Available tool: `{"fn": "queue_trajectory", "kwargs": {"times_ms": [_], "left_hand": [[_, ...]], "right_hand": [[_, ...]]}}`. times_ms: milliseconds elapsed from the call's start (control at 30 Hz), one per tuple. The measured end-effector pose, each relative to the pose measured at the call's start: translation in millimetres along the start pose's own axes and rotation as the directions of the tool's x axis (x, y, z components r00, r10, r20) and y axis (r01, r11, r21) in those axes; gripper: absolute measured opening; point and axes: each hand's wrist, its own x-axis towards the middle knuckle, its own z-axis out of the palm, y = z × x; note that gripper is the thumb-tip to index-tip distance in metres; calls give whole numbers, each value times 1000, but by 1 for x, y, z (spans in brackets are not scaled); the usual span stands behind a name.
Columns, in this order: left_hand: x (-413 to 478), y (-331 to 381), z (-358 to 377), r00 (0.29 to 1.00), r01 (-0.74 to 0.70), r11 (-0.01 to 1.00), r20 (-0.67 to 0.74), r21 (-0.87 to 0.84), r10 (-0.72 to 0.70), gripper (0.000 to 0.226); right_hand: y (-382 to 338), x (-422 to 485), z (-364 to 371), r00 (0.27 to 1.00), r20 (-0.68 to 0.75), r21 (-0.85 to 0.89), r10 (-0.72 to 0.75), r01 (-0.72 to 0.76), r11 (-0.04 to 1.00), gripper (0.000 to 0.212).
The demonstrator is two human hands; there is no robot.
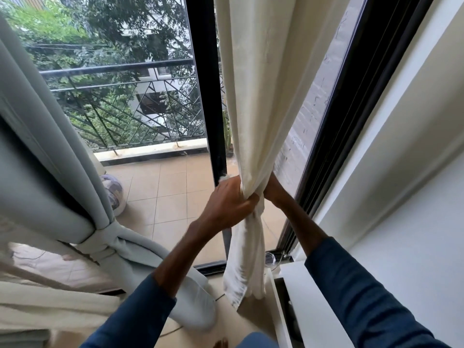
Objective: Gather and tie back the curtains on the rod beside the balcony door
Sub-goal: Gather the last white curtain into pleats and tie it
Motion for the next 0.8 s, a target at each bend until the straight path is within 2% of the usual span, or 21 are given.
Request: {"fn": "queue_trajectory", "kwargs": {"times_ms": [33,100,200,267,333,367,400,467,533,600,667,733,800], "left_hand": [[0,-7,-4,1000,6,1000,8,2,-6,26],[1,-21,-8,999,-4,1000,37,-7,4,41],[4,-38,-10,997,-64,989,46,133,58,40],[7,-45,-12,996,-69,978,-47,196,79,46],[8,-50,-16,983,-50,991,-168,123,70,54],[8,-51,-18,981,-2,998,-194,60,14,61],[8,-50,-20,981,74,997,-180,6,-72,66],[7,-50,-20,971,235,972,-47,-24,-236,66],[7,-51,-13,949,310,950,70,-43,-307,63],[6,-47,-9,933,351,929,122,-119,-337,64],[6,-45,-7,936,346,934,98,-90,-338,64],[6,-45,-6,949,314,949,29,-8,-314,68],[7,-49,-6,954,299,954,-39,36,-297,77]], "right_hand": [[-2,-8,4,998,50,129,-40,34,991,33],[5,-11,10,995,95,265,-17,-9,964,33],[14,-6,17,980,124,415,154,-192,889,33],[16,-5,17,963,162,480,216,-268,835,34],[18,-5,17,947,193,555,256,-321,768,36],[17,-5,17,943,200,582,265,-332,742,37],[18,-6,17,943,197,594,270,-333,732,38],[22,-5,16,947,190,590,260,-322,740,39],[20,-9,14,951,189,585,246,-311,749,41],[22,-11,12,957,191,581,219,-290,760,40],[27,-13,9,960,196,619,198,-278,734,42],[33,-18,2,947,259,603,191,-313,734,54],[45,-24,-7,929,325,479,177,-323,816,74]]}}
